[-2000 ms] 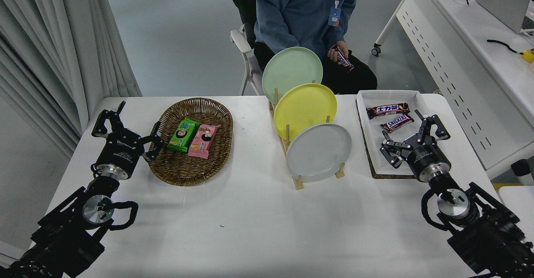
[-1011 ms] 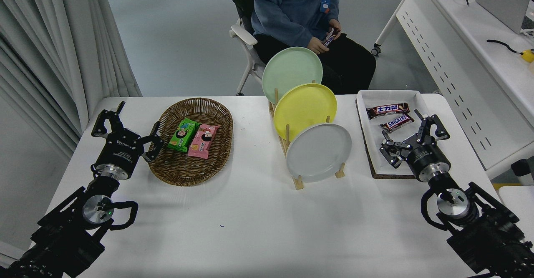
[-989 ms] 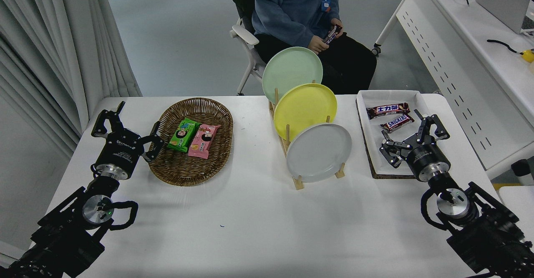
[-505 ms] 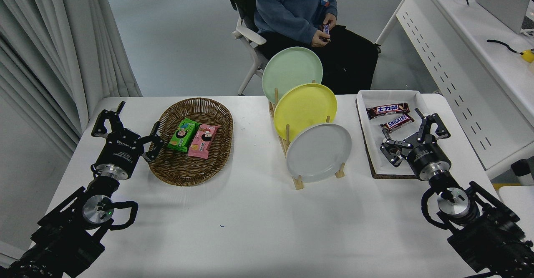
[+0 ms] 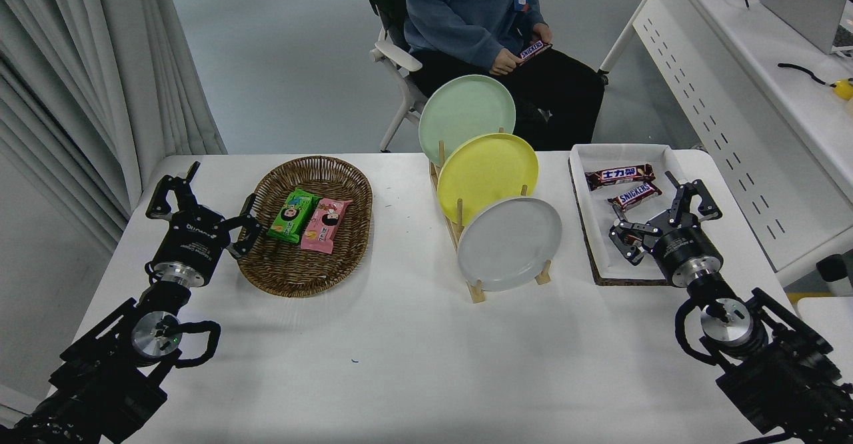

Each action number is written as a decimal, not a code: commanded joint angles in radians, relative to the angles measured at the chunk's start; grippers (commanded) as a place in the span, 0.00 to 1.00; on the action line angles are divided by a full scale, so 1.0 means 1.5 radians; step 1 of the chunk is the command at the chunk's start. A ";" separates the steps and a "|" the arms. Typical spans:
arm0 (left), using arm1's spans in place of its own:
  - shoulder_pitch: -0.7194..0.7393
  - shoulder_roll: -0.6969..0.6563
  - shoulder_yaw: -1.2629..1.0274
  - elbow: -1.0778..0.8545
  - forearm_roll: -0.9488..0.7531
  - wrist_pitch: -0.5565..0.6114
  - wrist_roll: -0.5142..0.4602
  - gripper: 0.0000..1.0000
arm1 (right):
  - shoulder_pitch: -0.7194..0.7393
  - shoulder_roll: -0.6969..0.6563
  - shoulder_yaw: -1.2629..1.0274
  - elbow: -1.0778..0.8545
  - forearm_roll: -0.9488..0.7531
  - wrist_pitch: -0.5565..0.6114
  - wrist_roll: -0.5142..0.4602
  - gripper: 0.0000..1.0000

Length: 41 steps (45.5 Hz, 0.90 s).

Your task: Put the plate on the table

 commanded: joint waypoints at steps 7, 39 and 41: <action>0.000 0.000 0.000 0.000 0.000 0.001 0.000 1.00 | 0.041 -0.070 -0.099 -0.012 -0.010 -0.004 -0.001 0.99; 0.000 0.000 0.001 -0.001 0.000 0.001 0.000 1.00 | 0.359 -0.360 -0.871 0.374 0.169 0.003 -0.008 0.99; 0.000 0.000 0.000 -0.001 0.000 0.001 0.000 1.00 | 0.378 -0.370 -0.891 0.389 0.169 0.007 -0.008 0.99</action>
